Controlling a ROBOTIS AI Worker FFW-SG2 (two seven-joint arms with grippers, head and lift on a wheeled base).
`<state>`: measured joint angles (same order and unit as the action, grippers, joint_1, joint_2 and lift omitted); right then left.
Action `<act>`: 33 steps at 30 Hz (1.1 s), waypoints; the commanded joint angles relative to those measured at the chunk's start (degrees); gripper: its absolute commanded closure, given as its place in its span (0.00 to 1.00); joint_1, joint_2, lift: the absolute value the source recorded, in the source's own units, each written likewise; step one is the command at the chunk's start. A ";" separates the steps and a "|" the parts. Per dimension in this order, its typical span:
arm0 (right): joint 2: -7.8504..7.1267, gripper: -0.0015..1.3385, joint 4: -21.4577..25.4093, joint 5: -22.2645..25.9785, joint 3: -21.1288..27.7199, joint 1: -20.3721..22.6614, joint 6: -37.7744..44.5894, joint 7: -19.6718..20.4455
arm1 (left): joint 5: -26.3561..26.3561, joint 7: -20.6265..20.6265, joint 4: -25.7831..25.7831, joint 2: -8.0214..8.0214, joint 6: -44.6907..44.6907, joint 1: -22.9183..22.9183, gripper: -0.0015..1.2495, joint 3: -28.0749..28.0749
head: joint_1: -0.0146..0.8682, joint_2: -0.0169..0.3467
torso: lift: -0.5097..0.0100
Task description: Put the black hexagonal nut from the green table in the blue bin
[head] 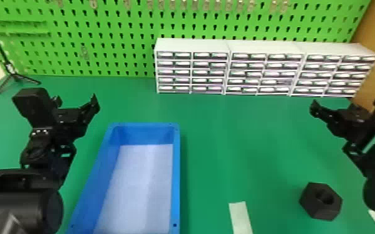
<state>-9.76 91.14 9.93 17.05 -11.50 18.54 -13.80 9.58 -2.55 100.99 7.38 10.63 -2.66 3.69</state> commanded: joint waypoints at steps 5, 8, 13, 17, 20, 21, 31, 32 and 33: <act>0.00 0.07 0.00 0.00 0.00 0.07 0.00 0.00 | 0.00 0.00 0.00 0.00 0.00 -0.06 0.25 0.09 | 0.79 0.12 | 0.80; 0.00 0.07 0.00 0.00 0.00 -0.02 0.00 0.00 | 0.00 0.00 0.00 0.00 0.00 -0.15 0.25 0.09 | 0.79 0.12 | 0.80; 0.00 0.07 0.00 0.00 0.18 0.25 0.18 0.00 | 0.00 0.00 0.00 0.00 0.00 -0.15 0.25 0.09 | 0.79 0.12 | 0.80; 0.18 0.07 0.00 0.88 0.62 1.04 0.18 0.00 | 0.00 0.00 0.00 0.00 0.00 -0.15 0.25 0.09 | 0.79 0.12 | 0.80; 0.53 0.07 0.09 1.76 1.14 2.00 0.18 -0.09 | 0.00 0.00 0.00 0.00 0.00 -0.15 0.25 0.00 | 0.79 0.12 | 0.80; 0.62 0.07 0.26 2.46 1.49 2.62 0.18 -0.27 | 0.00 0.00 0.00 0.00 0.00 -0.15 0.25 -0.09 | 0.79 0.12 | 0.80; 3.25 0.07 6.07 1.93 5.54 8.16 4.84 -0.88 | -0.18 0.00 0.00 0.00 0.00 -0.24 0.25 -0.27 | 0.79 0.12 | 0.80; 3.52 0.07 6.68 1.93 5.89 8.68 5.63 -0.88 | -0.18 0.00 0.00 0.00 0.00 -0.24 0.25 -0.27 | 0.79 0.12 | 0.80; 3.78 0.07 7.56 1.93 6.33 9.12 6.68 -0.97 | -0.18 0.00 0.00 0.00 0.00 -0.24 0.25 -0.35 | 0.79 0.12 | 0.80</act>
<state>-7.15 95.61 12.40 21.65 -4.40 21.74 -14.68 9.41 -2.55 100.99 7.38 10.63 -2.90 3.40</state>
